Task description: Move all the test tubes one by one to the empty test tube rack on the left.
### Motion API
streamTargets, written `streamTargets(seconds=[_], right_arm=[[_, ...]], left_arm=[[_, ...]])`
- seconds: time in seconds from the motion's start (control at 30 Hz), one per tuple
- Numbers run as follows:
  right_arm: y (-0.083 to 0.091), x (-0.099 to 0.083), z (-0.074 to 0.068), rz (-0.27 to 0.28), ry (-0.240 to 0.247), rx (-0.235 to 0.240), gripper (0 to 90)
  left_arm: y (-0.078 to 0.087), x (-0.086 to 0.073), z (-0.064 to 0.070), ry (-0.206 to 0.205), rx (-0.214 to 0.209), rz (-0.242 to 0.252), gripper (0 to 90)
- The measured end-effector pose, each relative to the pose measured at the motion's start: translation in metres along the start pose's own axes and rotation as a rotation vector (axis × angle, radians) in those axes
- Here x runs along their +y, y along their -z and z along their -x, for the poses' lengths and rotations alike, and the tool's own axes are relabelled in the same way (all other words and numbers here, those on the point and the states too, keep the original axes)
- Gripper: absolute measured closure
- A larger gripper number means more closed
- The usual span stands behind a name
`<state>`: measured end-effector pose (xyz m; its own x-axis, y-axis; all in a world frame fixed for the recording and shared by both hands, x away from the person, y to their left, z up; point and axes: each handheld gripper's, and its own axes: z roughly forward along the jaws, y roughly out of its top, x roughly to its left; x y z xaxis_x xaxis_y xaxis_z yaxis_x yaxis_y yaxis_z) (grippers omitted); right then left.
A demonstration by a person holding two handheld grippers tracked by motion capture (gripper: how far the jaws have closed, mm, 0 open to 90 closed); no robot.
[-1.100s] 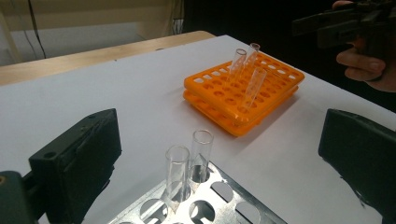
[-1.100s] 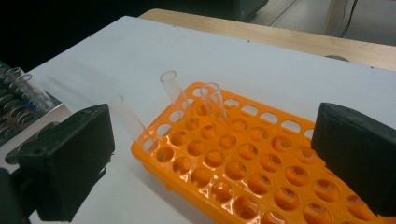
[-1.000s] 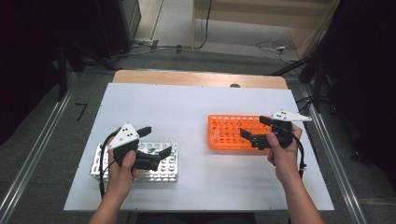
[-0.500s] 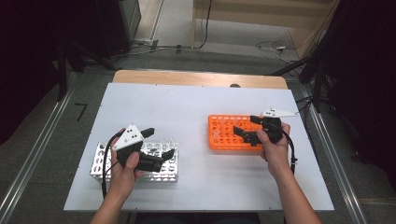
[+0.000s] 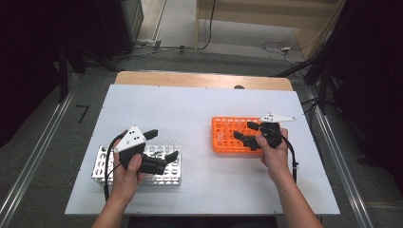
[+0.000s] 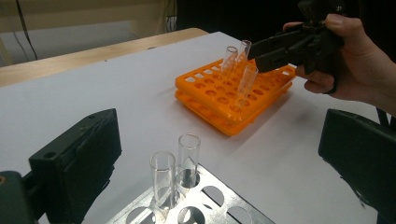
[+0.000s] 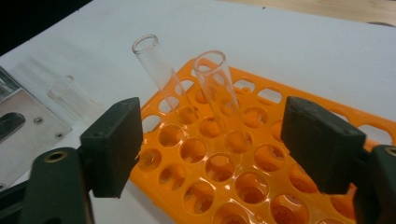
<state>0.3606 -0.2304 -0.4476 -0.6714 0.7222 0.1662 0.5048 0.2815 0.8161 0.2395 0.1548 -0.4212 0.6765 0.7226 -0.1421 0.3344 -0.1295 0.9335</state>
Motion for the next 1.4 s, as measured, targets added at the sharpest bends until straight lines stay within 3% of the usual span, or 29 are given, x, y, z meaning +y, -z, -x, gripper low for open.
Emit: streamTargets(seconds=[0.33,0.57,0.77,1.03,1.4], right_arm=[[-0.018,-0.002,-0.001,-0.012,0.007,-0.079,44.0],[-0.026,-0.005,0.0,-0.017,0.011,-0.074,56.0],[-0.03,-0.009,0.0,-0.001,0.01,-0.109,67.0],[-0.028,-0.011,-0.001,0.007,0.035,-0.155,72.8],[-0.015,-0.006,0.002,0.058,0.017,-0.123,73.1]], left_arm=[[0.001,-0.001,-0.001,0.004,0.004,0.0,0.0],[0.002,-0.001,-0.001,0.005,0.006,-0.002,0.0],[0.005,-0.001,-0.002,0.009,0.009,0.006,0.0],[0.003,-0.001,-0.002,0.009,0.007,0.001,0.0],[0.005,0.0,-0.001,0.005,0.008,0.005,0.0]])
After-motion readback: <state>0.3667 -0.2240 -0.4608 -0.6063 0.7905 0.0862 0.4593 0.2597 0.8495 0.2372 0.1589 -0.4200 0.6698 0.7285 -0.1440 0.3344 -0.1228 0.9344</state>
